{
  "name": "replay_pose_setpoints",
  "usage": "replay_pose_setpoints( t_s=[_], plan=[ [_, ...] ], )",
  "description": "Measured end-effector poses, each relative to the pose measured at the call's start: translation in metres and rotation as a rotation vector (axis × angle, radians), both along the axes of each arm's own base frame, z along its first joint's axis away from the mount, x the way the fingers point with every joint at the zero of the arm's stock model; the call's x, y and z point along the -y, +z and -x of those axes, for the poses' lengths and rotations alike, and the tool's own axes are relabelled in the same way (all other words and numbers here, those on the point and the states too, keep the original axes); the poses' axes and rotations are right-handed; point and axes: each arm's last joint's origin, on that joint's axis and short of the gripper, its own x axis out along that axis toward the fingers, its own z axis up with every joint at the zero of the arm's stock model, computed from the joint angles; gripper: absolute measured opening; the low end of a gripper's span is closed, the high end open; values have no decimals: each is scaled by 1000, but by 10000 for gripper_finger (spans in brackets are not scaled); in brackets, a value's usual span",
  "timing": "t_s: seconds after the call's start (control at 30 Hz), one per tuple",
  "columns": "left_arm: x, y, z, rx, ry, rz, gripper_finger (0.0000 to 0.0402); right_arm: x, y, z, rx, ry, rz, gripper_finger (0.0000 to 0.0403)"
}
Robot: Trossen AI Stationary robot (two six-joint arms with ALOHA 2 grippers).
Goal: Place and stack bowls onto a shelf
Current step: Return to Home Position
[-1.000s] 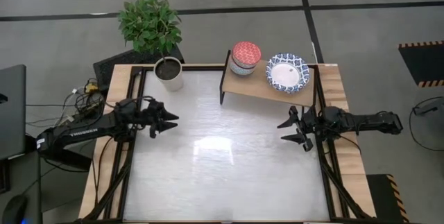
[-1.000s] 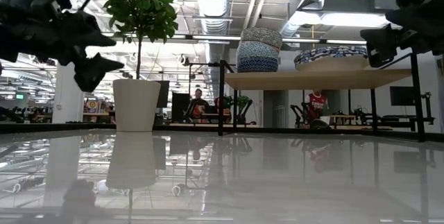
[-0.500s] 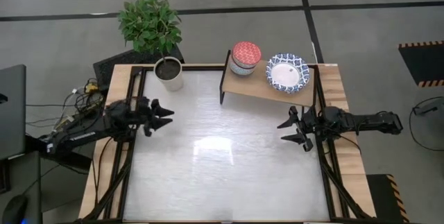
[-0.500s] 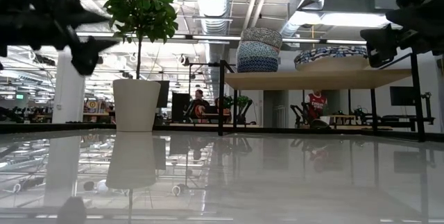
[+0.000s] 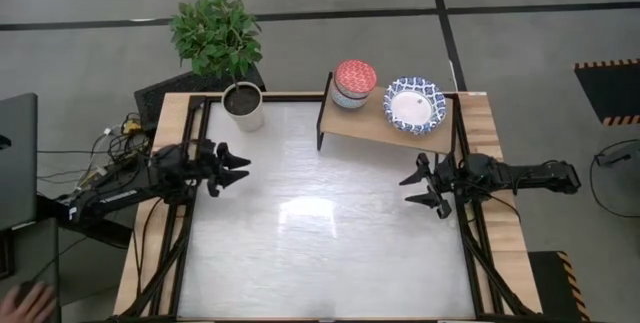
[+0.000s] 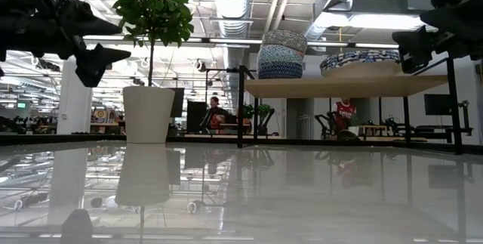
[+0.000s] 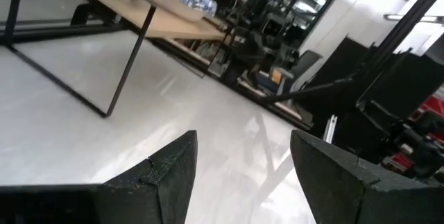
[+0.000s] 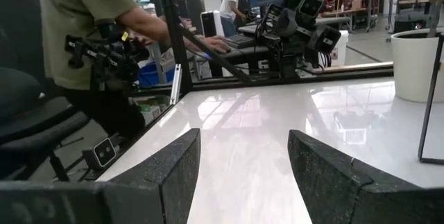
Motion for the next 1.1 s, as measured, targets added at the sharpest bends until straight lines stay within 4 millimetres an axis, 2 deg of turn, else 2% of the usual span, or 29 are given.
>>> replay_pose_setpoints(
  t_s=[1.1],
  plan=[
    [0,0,0,-15,12,6,217,0,0,0,2,0,1,244]
  ],
)
